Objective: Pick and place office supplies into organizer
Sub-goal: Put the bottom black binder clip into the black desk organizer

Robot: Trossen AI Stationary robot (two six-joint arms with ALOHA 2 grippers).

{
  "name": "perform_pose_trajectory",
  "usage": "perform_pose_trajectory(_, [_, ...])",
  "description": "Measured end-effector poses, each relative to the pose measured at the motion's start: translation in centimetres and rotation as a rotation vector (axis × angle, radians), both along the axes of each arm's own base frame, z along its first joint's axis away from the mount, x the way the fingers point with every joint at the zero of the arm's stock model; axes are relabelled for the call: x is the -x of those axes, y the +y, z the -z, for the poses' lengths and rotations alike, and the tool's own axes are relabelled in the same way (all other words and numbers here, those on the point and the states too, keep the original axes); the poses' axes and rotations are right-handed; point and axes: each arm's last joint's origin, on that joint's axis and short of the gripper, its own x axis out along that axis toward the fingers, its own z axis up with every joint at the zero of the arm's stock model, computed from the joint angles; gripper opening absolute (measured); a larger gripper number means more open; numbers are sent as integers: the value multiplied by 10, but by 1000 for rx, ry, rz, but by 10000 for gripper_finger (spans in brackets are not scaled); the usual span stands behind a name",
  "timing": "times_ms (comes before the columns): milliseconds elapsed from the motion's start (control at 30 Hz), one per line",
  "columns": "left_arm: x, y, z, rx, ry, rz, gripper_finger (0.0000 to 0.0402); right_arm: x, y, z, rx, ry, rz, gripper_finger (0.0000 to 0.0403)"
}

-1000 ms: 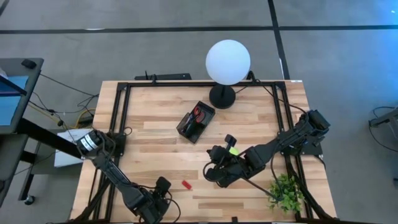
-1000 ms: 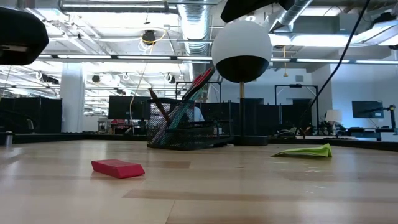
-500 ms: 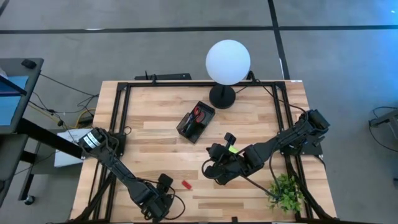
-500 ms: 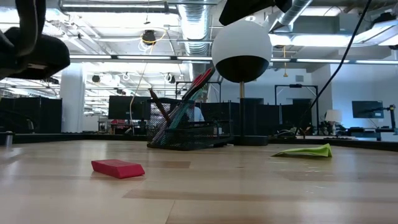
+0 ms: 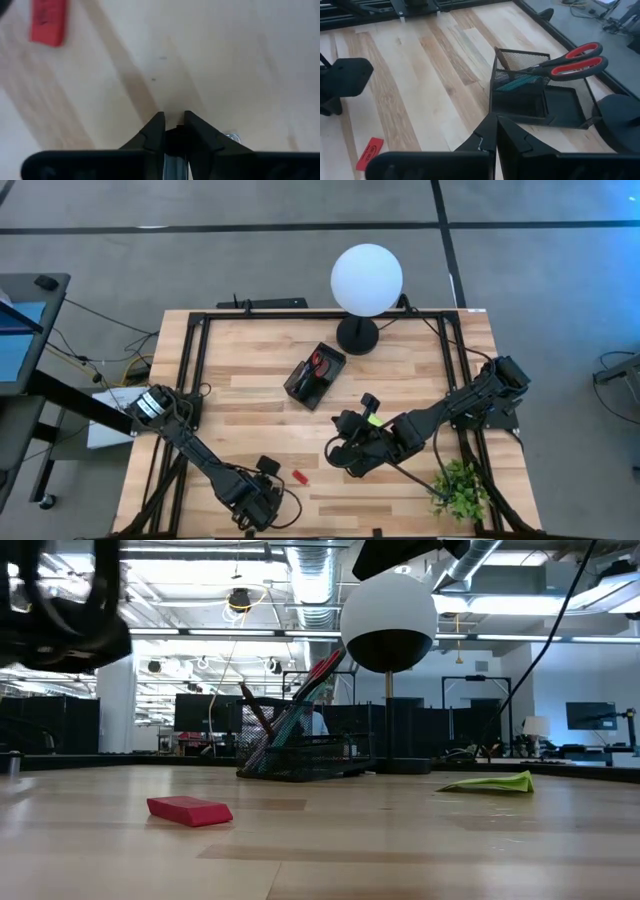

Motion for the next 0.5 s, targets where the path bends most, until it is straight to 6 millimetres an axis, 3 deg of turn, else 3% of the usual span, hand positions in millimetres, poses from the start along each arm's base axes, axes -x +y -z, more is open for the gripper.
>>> perform_pose_trajectory(300, [-9, 6, -8, -24, 2, -57, 153, 0, 0, 0, 9, -2, 5, 0])
perform_pose_trajectory(500, [-7, 13, -9, -35, 71, -129, 171, 2, 2, 0, 13, 3, -1, 0])
